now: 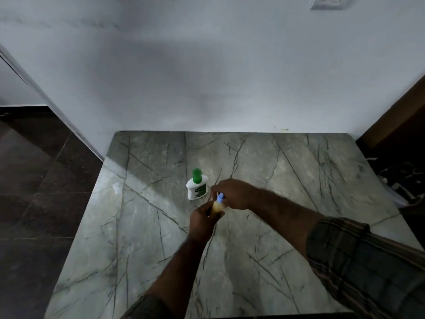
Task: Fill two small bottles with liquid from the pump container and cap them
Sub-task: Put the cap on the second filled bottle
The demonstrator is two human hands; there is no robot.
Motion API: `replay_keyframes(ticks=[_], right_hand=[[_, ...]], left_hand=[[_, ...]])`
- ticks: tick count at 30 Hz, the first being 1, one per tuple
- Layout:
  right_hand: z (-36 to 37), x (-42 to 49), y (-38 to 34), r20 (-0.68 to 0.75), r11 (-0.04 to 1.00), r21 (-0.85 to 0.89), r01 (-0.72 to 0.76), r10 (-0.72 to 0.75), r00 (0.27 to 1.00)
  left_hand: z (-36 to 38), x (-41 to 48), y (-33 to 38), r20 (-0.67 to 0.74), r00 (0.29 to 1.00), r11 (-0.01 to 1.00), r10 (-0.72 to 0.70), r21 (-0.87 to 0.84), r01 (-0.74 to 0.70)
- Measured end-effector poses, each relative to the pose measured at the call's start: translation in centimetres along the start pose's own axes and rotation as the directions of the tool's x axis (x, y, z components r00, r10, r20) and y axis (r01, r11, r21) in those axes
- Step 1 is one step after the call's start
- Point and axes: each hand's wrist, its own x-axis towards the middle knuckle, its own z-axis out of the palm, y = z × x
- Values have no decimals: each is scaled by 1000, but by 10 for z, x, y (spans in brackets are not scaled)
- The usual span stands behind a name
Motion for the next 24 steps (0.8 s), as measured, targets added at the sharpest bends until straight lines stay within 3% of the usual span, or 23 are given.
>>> replay_keyframes(ticks=[5,10,13,17,21,24], right_hand=[[7,8,5,-47,974,17,-227,228,973],[4,5,10,-1,999,-39,-15,15,1000],[6,5,11,-11,996,2,-94,94,995],[10,9,19,-122,944,-242,-226,202,972],[11,3,25,-47,982,-170,-82,75,996],[12,1,21,-9,995,-80,-57,57,998]], left_hand=[[5,2,-3,-9,1000,999,4,-36,-4],[4,5,-10,-3,1000,1000,10,-10,-10],[6,7,-9,-4,1000,999,2,-36,-3],[10,9,-8,-19,999,999,42,-2,-42],[14,11,-11,9,998,998,56,9,-56],[19,11,-13,5,997,997,72,7,-72]])
